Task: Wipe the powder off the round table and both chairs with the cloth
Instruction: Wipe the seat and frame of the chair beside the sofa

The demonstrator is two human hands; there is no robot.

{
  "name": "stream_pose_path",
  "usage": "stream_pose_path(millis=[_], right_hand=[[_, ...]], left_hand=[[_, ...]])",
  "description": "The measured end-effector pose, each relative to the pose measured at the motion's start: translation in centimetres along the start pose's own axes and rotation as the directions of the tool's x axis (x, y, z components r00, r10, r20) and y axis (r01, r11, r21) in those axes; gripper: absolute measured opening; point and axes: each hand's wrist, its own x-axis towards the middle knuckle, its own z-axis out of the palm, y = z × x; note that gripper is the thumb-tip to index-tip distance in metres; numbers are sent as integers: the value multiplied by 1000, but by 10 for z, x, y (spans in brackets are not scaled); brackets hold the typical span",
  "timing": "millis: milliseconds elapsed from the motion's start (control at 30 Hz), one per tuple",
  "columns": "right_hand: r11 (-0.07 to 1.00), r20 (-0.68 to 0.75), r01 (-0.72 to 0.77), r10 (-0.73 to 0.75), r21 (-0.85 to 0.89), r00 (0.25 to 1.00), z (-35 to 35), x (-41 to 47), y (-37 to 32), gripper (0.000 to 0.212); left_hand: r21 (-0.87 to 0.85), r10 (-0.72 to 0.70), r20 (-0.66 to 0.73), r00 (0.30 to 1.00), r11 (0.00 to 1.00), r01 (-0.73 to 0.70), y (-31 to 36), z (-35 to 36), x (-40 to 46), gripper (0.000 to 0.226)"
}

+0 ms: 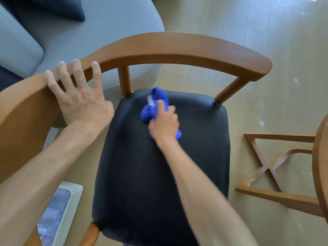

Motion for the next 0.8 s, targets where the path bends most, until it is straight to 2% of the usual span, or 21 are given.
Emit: stream_pose_path(millis=[67, 100, 167, 200, 233, 267, 300, 367, 433, 500, 567, 633, 700, 733, 800], right_hand=[[979, 153, 201, -202, 19, 967, 31, -56, -32, 57], [952, 232, 303, -301, 27, 925, 42, -90, -38, 55], [831, 393, 556, -506, -18, 768, 54, -152, -29, 58], [770, 462, 638, -559, -18, 688, 53, -171, -16, 62], [730, 499, 683, -586, -18, 639, 50, -182, 1, 65], [707, 513, 706, -591, -42, 622, 44, -188, 21, 66], [706, 490, 705, -590, -73, 642, 31, -187, 42, 65], [753, 377, 647, -567, -123, 732, 0, -169, 83, 63], [844, 217, 510, -473, -168, 854, -36, -139, 122, 64], [939, 90, 309, -298, -152, 950, -65, -104, 155, 63], [989, 27, 63, -60, -135, 998, -81, -77, 184, 64], [974, -33, -221, 223, 53, 974, -83, -74, 210, 59], [825, -4, -473, 499, 311, 867, -77, -98, 222, 49], [763, 36, -528, 557, 373, 830, -72, -118, 225, 44], [787, 75, -494, 505, 369, 860, -62, -160, 231, 42]], left_hand=[[24, 20, 27, 999, 1000, -21, -1, 1, -1, 88], [33, 26, 52, 998, 999, -28, -2, 1, -2, 89], [52, 26, 104, 994, 998, -32, -4, -1, -3, 89], [68, 24, 128, 991, 997, -33, -6, -3, -3, 89], [82, 23, 151, 988, 996, -35, -8, -5, -4, 88], [94, 24, 169, 985, 995, -40, -11, -8, -4, 86], [105, 25, 185, 982, 993, -46, -14, -11, -4, 84], [122, 22, 215, 976, 991, -49, -20, -17, -5, 80], [125, 14, 231, 973, 991, -44, -23, -23, -4, 78], [136, 10, 229, 973, 990, -42, -23, -27, -3, 76], [152, 5, 215, 977, 988, -38, -21, -27, -4, 74], [161, 3, 207, 978, 986, -37, -21, -26, -7, 73], [172, 6, 217, 976, 984, -45, -21, -24, -11, 72], [175, 6, 222, 975, 983, -46, -22, -25, -13, 72], [175, -5, 220, 975, 984, -35, -21, -25, -14, 72]])
